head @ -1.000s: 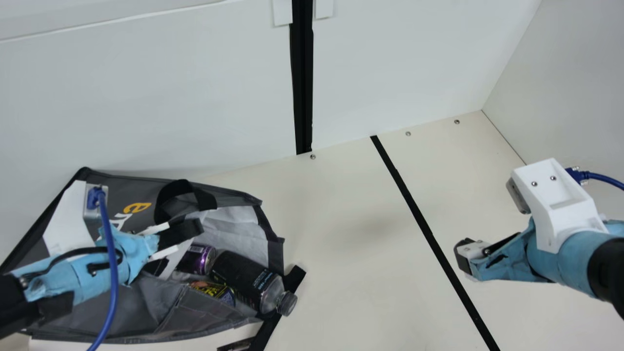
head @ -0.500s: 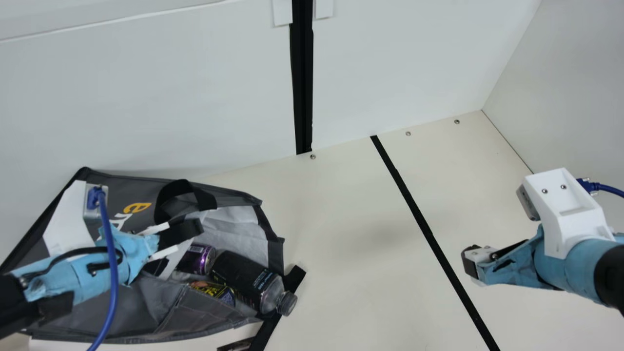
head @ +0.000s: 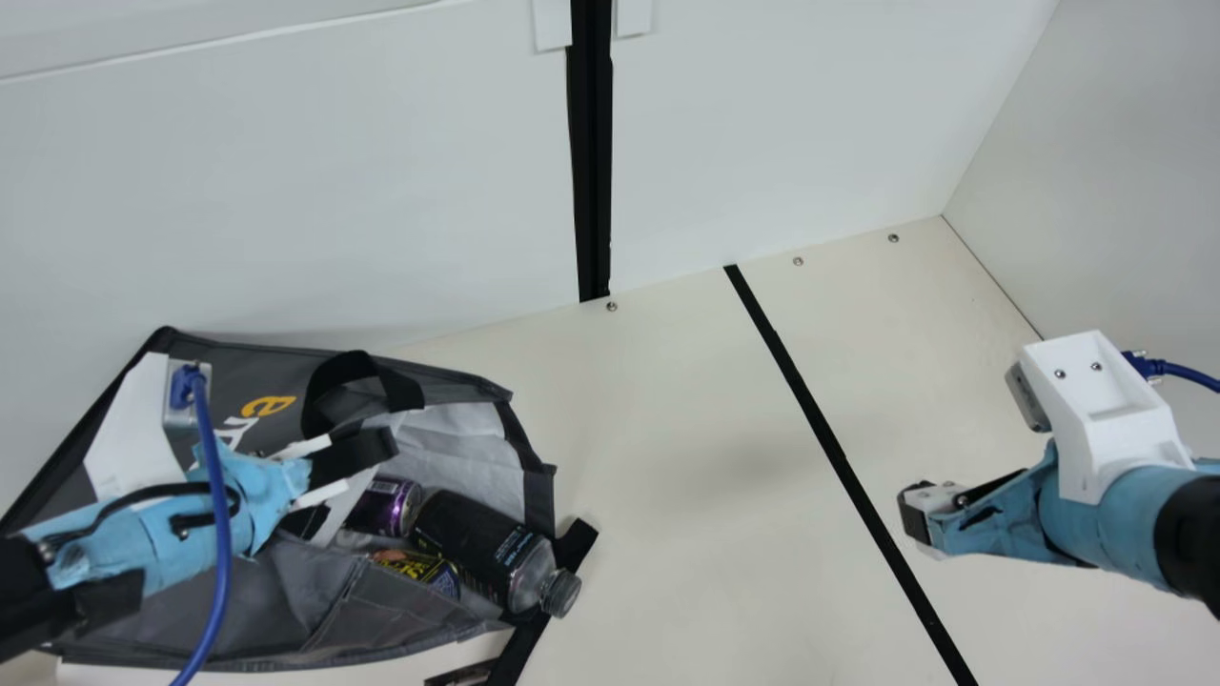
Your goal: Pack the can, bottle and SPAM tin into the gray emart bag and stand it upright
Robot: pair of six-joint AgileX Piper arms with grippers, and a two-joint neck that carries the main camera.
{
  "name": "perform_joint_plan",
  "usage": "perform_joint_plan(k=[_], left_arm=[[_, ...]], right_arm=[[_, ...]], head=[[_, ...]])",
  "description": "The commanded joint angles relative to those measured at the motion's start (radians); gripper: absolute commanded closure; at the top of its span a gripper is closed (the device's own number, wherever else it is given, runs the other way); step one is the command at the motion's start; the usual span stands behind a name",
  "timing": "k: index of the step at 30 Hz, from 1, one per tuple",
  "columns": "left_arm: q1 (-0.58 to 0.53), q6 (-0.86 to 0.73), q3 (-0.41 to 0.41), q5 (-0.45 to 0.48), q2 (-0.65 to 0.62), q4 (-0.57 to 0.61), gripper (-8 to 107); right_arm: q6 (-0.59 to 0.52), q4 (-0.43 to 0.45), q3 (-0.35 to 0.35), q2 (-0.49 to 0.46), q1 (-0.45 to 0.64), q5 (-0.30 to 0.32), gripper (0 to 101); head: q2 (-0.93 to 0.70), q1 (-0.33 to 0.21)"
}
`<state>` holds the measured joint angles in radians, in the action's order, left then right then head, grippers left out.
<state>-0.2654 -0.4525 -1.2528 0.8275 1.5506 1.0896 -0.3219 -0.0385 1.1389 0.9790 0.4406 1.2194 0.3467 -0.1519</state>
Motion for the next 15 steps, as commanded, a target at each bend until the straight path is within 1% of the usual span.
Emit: perform_joint_plan(k=[1, 6, 15], left_arm=[[0.000, 0.000, 0.000, 0.000, 0.000, 0.000, 107], [0.000, 0.000, 0.000, 0.000, 0.000, 0.000, 107], [0.000, 0.000, 0.000, 0.000, 0.000, 0.000, 107]], right_arm=[[0.005, 0.002, 0.001, 0.002, -0.005, 0.001, 6], [0.006, -0.001, 0.016, 0.008, -0.017, 0.001, 6], [-0.009, -0.024, 0.070, 0.026, -0.059, 0.001, 6]], head=[[0.002, -0.023], [0.002, -0.023], [0.002, -0.023]])
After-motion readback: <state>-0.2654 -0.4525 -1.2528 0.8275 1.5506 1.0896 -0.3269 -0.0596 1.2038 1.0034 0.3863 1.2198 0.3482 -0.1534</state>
